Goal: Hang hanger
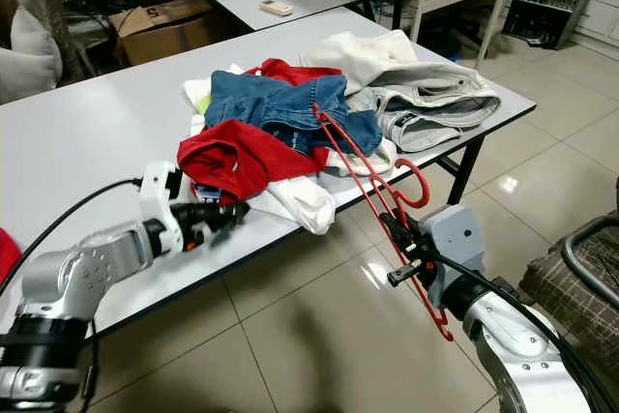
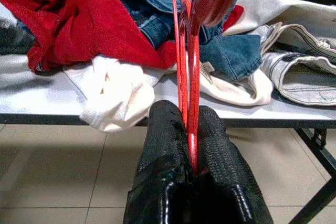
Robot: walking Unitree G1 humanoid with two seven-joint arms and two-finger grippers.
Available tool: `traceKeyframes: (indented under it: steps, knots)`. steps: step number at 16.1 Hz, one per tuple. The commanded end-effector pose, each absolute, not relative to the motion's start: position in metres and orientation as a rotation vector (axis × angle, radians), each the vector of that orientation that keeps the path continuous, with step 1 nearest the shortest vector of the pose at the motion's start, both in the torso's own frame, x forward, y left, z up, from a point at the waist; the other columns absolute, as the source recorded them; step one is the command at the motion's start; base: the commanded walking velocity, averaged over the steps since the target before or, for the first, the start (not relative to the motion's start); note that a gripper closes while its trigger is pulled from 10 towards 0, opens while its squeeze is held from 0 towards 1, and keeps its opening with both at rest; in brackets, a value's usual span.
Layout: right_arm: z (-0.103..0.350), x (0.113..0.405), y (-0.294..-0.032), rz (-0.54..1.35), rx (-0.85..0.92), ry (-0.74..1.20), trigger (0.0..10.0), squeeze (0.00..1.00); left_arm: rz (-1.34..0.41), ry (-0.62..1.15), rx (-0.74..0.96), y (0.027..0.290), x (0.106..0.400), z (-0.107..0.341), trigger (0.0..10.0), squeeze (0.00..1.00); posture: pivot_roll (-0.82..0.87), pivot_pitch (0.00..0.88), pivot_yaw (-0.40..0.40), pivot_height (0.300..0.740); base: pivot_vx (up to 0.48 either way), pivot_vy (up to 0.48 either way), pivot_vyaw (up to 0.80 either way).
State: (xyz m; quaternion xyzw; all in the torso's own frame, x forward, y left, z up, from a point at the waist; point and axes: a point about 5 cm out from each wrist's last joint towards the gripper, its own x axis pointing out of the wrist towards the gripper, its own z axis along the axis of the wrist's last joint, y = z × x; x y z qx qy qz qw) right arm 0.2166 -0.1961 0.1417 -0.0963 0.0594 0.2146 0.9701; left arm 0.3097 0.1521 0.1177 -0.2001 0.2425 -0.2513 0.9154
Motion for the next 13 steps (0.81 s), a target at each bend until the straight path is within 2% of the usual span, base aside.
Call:
traceKeyframes:
  steps: [1,5,9,10,11,12,13]
  knots:
    - [0.143,0.217,-0.196,0.437,-0.206,0.115,10.0,0.00,-0.487,0.458,-0.443,0.155,0.315,0.125,10.0,0.00,-0.20,0.000,0.110,0.740,0.000,0.000,0.00]
    - [0.144,0.218,-0.195,0.439,-0.207,0.110,10.0,0.00,-0.473,0.403,-0.537,0.150,0.320,0.133,10.0,0.00,-0.20,0.000,0.109,0.740,0.000,0.000,0.00]
    - [0.144,0.219,-0.194,0.442,-0.206,0.107,10.0,0.00,-0.342,0.431,-0.491,0.158,0.328,0.124,10.0,0.00,-0.20,0.000,0.109,0.740,0.000,0.000,0.00]
    - [0.144,0.219,-0.194,0.442,-0.206,0.107,10.0,0.00,-0.326,0.424,-0.496,0.159,0.329,0.124,4.6,0.00,-0.20,0.000,0.110,0.740,0.000,0.000,0.00]
    - [0.144,0.219,-0.194,0.442,-0.206,0.107,10.0,0.00,-0.306,0.411,-0.505,0.160,0.331,0.126,1.3,0.00,-0.20,0.000,0.110,0.740,0.000,0.000,0.00]
    - [0.144,0.219,-0.194,0.441,-0.207,0.106,10.0,0.00,-0.300,0.396,-0.519,0.159,0.332,0.127,0.0,0.00,-0.20,0.000,0.111,0.740,0.000,0.000,0.00]
    - [0.144,0.219,-0.194,0.441,-0.207,0.106,10.0,0.00,-0.301,0.391,-0.524,0.158,0.333,0.128,0.0,0.00,-0.20,0.000,0.113,0.740,0.000,0.000,0.00]
